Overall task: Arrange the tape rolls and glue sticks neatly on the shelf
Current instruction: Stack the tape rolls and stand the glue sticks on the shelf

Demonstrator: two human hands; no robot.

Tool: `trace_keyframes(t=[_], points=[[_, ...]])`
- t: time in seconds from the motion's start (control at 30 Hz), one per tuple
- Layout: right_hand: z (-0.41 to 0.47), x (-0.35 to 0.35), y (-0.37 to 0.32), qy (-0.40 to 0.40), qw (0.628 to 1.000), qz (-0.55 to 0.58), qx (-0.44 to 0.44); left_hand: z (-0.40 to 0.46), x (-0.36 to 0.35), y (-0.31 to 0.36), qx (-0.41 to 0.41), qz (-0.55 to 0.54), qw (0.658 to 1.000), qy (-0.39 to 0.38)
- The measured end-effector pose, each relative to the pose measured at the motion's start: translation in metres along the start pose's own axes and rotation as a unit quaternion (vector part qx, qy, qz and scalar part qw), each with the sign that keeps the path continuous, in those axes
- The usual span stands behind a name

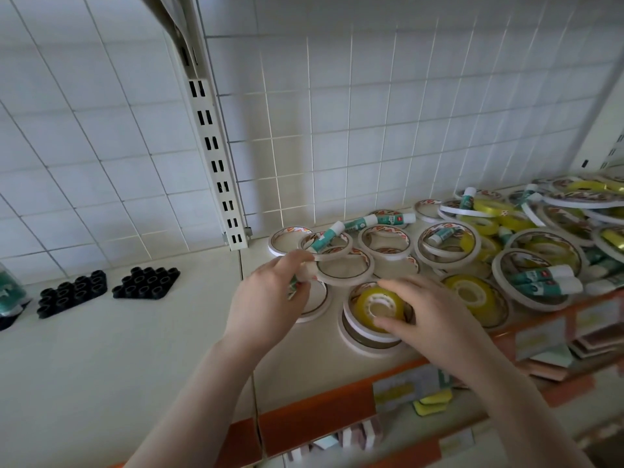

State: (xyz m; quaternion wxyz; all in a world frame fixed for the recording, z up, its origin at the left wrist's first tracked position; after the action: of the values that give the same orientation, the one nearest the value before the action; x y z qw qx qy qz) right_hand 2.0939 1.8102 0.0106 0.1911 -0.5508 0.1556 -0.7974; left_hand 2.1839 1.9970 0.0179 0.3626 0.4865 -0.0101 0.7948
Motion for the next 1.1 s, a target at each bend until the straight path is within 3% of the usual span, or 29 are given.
trace_keyframes(t=[0.17, 0.33, 0.73, 0.97, 1.1], points=[[0.018, 0.005, -0.005, -0.115, 0.992, -0.045, -0.013, -0.007, 0.002, -0.011, 0.041, -0.065, 0.997, 0.031], [0.030, 0.004, -0.008, -0.166, 0.982, -0.077, -0.036, -0.007, 0.004, -0.013, 0.046, -0.098, 0.993, 0.043], [0.021, 0.001, -0.015, -0.112, 0.989, -0.081, 0.042, -0.007, 0.002, -0.016, 0.044, -0.109, 0.992, 0.046], [0.025, 0.002, -0.013, -0.159, 0.986, -0.048, 0.005, -0.007, 0.003, -0.015, 0.042, -0.106, 0.993, 0.043], [0.026, 0.002, -0.013, -0.148, 0.986, -0.076, 0.017, -0.007, 0.004, -0.016, 0.046, -0.107, 0.992, 0.047]])
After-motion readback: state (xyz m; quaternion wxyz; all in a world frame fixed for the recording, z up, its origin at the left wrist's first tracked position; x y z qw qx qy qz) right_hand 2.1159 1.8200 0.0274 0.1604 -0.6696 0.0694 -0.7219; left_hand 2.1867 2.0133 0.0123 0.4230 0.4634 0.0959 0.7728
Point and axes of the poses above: each hand's wrist, its own z-axis towards the middle knuckle, its own x-axis out of the back of the hand, y = z × x, the point moved 4 cm from there along z, towards the middle knuckle, and after that the axes turned 8 degrees about z, right-handed, at the moved point
